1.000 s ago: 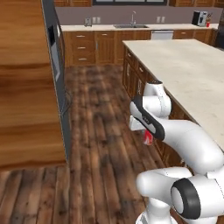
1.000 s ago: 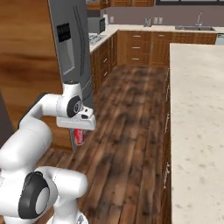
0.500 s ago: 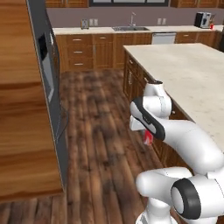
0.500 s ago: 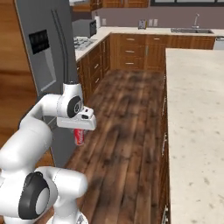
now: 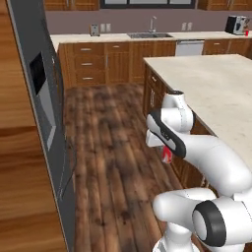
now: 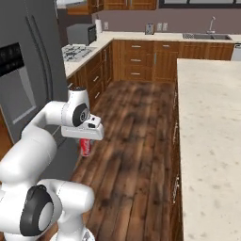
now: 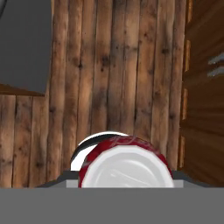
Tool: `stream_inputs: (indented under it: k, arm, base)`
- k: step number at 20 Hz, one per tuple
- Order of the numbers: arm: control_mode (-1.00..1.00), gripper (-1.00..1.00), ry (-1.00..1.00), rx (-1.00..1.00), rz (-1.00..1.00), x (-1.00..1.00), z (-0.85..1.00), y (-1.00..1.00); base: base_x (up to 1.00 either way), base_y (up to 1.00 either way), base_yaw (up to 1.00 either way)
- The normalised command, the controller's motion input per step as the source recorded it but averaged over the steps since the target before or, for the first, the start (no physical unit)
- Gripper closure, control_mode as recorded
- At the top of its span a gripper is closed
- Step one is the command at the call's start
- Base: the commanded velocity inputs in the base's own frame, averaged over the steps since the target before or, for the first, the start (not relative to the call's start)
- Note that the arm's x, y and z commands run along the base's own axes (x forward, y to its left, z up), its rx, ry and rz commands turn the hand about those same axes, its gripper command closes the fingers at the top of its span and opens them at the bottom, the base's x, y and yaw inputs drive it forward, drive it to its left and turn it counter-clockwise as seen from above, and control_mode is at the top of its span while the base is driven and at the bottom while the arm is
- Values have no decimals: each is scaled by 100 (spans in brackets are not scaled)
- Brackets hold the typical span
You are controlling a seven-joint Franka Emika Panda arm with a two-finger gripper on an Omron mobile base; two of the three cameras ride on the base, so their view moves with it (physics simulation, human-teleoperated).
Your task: Four empty soda cans are scattered around the kitchen. Gather all the cans and cluster them next to the stove for recycling.
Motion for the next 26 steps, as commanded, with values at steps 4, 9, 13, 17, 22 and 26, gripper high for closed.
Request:
stream_inputs:
  k: [4,9,13,17,22,26]
  arm:
    - [100,100,0,0,0,0,0,0]
    - [100,100,0,0,0,0,0,0]
    - [100,100,0,0,0,0,0,0]
    - [100,100,0,0,0,0,0,0]
    - [100,100,0,0,0,0,0,0]
    - [100,100,0,0,0,0,0,0]
  base:
    - [100,0,0]
    - [100,0,0]
    - [100,0,0]
    - [100,-2,0]
    - [100,-3,0]
    - [100,-2,0]
